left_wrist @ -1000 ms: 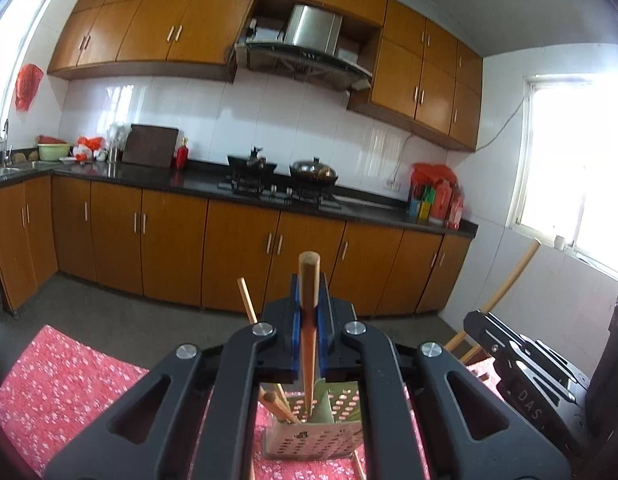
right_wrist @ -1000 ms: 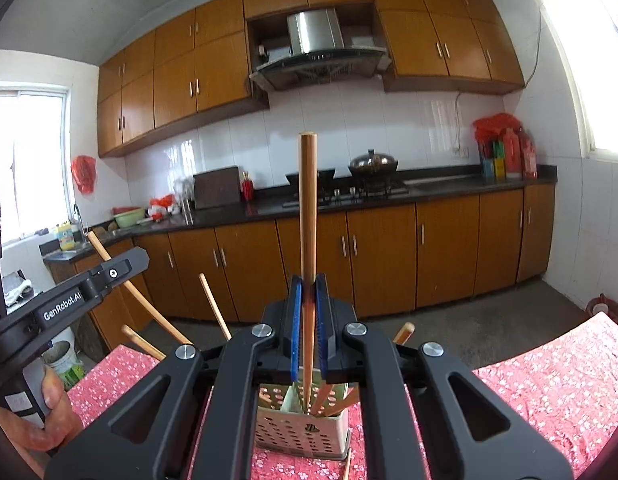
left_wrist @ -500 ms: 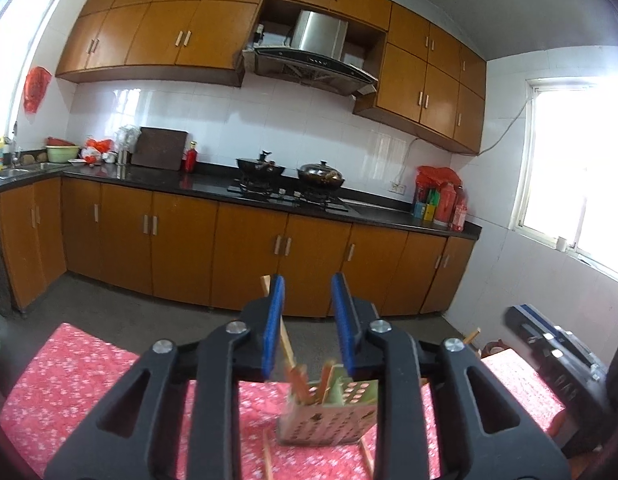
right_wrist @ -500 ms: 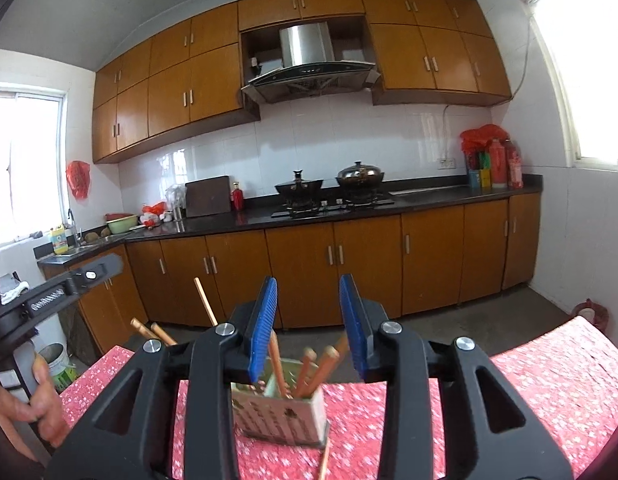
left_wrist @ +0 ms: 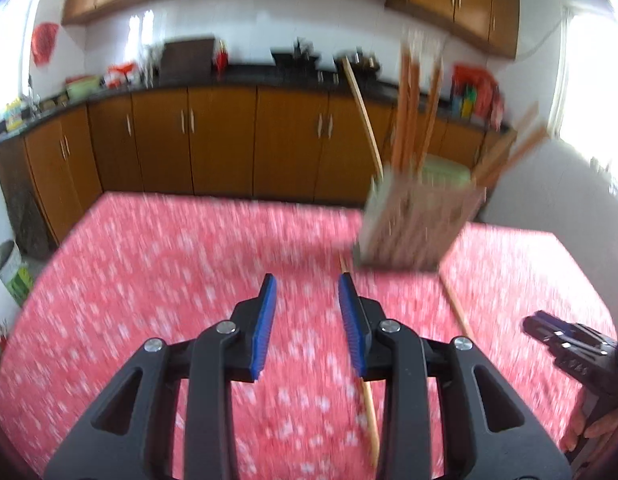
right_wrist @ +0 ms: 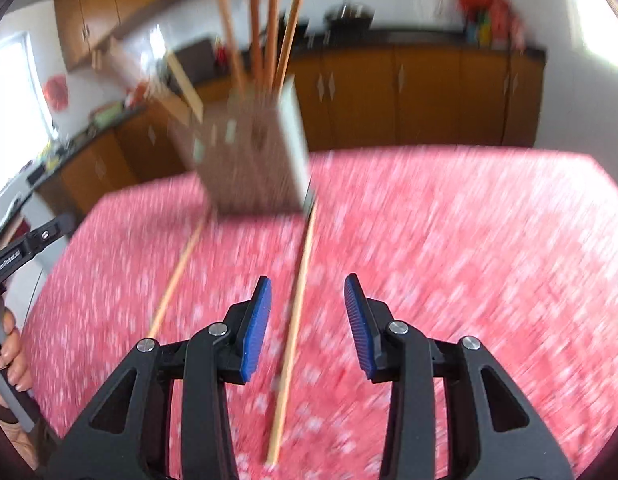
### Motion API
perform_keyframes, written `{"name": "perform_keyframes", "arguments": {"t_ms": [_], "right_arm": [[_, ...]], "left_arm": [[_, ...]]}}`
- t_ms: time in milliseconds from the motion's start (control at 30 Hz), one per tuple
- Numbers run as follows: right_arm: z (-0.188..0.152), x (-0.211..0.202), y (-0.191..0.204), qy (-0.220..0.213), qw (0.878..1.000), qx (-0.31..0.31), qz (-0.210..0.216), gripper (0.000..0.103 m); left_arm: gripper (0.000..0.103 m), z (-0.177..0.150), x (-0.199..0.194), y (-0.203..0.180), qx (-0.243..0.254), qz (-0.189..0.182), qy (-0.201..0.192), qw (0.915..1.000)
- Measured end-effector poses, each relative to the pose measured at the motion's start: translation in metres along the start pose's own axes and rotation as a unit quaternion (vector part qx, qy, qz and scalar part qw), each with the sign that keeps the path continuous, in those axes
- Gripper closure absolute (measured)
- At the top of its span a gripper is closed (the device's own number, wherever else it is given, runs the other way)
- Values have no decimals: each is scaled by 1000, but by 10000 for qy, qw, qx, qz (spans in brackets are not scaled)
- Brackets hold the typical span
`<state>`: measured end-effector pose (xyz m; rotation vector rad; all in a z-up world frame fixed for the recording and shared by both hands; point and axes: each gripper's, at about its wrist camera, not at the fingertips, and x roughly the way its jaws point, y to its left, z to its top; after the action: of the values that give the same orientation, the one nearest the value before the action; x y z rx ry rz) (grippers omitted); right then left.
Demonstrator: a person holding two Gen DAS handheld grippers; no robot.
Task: Organize utensils
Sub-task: 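Open both tools to drop the chopsticks into the holder, then close the right tool on a chopstick while the left tool grasps the last chopstick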
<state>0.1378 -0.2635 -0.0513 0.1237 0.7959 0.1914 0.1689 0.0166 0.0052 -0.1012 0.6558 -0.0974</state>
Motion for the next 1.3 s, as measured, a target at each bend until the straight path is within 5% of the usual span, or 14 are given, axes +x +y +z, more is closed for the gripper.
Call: {"name": "perform_keyframes", "arguments": {"t_ms": [200,267,300,567,733,1300], "right_arm": [[-26,36,23,654,9974,-285,-79,69],[-30,43,23,763,9966,-284,-137,93],[-29,43,23,709,9969,-299,-184,94],[-19,34,-18,558,9968,204,-531,95],[-18,31,-25,506,9969,232,-562,95],[-5,52,-32,504,9953,-81,-819,95]], "left_arm": [[70,-36,24,-22,192,-247,611,9976],[70,-42,29,-28,230,-283,714,9968],[70,-45,32,-34,253,-294,788,9961],[73,-62,59,-52,336,-229,1224,9916],[95,-67,71,-53,396,50,1285,9909],[93,-54,74,23,-80,686,1191,9905]]}}
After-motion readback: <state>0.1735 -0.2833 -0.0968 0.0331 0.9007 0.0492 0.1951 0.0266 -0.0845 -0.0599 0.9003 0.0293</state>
